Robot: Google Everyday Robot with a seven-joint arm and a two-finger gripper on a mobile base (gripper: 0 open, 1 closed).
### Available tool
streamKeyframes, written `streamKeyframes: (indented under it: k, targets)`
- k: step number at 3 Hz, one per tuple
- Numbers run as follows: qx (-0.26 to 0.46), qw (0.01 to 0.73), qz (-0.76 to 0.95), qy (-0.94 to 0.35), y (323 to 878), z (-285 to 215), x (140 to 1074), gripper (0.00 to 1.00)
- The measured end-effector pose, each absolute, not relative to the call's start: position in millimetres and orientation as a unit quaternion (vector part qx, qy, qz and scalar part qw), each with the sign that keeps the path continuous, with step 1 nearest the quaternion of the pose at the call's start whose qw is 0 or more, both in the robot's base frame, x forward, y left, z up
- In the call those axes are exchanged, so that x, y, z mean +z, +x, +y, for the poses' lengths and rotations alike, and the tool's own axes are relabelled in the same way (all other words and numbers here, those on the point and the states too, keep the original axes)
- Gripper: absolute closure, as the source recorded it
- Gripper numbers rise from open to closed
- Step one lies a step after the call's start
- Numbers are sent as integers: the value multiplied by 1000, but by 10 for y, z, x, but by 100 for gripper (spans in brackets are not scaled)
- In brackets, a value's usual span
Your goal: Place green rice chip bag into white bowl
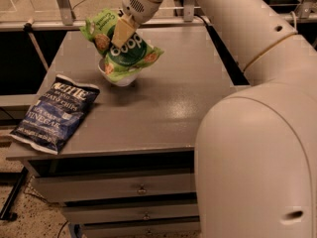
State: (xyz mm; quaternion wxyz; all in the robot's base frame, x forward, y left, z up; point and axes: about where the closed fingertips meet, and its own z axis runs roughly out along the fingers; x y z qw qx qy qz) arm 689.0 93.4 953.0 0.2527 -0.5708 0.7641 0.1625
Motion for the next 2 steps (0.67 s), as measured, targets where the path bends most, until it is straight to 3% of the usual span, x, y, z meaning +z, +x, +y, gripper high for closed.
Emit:
streamKeyframes:
  k: [2]
  targets:
    - [163, 238, 761, -582, 6836, 953, 9590, 100]
